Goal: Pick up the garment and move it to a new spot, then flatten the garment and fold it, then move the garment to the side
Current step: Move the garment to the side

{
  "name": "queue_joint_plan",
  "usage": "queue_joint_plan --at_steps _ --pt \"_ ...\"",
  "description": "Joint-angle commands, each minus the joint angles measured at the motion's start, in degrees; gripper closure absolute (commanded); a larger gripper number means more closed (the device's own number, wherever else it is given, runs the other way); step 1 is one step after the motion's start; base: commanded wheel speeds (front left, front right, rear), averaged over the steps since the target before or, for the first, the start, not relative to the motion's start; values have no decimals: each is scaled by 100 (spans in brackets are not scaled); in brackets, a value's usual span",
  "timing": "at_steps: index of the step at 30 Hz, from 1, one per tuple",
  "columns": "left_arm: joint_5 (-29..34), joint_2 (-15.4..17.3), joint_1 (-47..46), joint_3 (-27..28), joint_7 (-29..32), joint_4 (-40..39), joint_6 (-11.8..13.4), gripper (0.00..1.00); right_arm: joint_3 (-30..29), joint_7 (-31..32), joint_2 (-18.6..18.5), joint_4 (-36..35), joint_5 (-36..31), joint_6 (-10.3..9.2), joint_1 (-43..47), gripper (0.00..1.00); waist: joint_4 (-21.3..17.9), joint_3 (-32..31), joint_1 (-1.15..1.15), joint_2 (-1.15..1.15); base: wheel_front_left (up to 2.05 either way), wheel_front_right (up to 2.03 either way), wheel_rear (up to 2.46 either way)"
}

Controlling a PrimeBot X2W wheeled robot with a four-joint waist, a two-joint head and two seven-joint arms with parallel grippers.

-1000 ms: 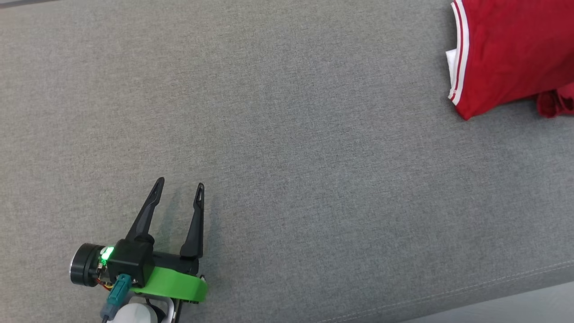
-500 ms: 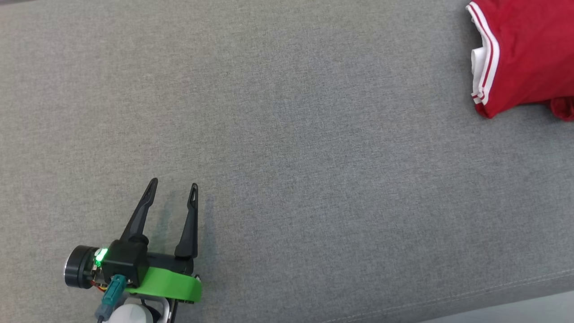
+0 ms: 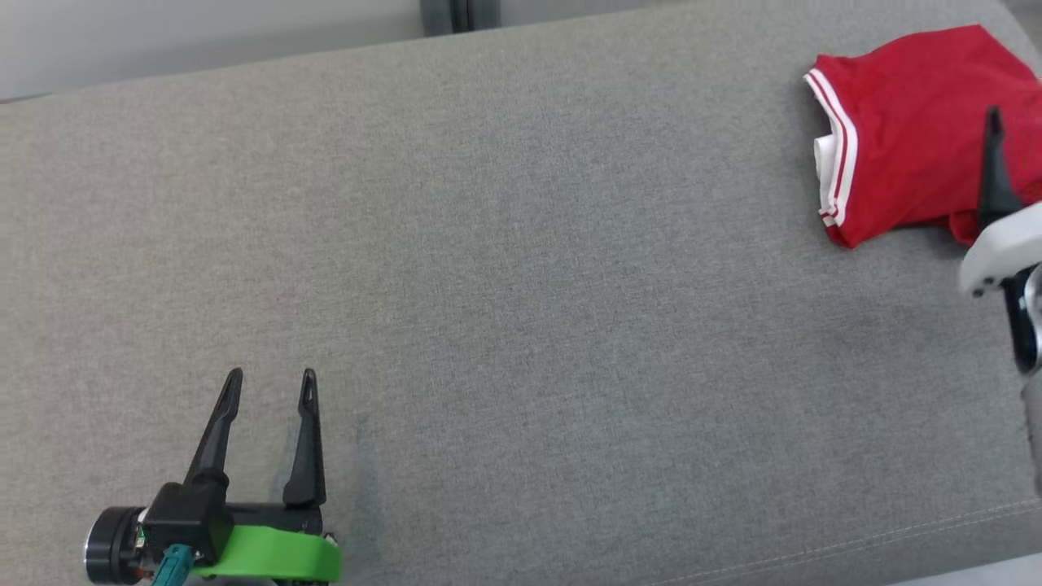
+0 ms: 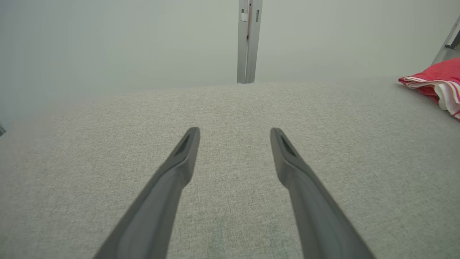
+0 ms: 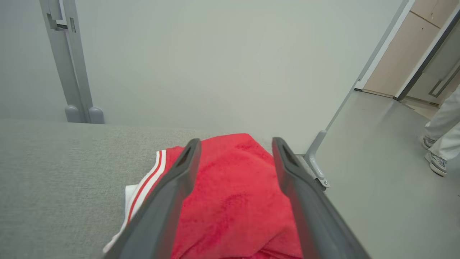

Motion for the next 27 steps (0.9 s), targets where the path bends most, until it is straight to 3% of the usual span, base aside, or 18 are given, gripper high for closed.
queue_joint_plan --at_steps 1,6,13,19,27 --pt "-22 2 128 55 2 1 69 0 60 -36 79 -222 67 -11 351 0 69 -431 0 0 0 0 0" --pt "-215 0 481 203 2 58 318 0 225 -54 556 -1495 221 -11 1692 0 132 -892 0 0 0 0 0" --pt "-187 -1 806 308 2 196 437 0 364 -54 1197 -2679 49 -11 3219 0 229 -1236 0 0 0 0 0" --pt "-236 -1 962 403 2 331 494 0 416 -54 1527 -3016 -26 -12 4055 0 332 -1373 0 0 0 0 0" --pt "-322 -1 1078 437 2 474 492 0 520 -54 1662 -3086 -52 -11 4285 0 357 -1429 0 0 0 0 0"
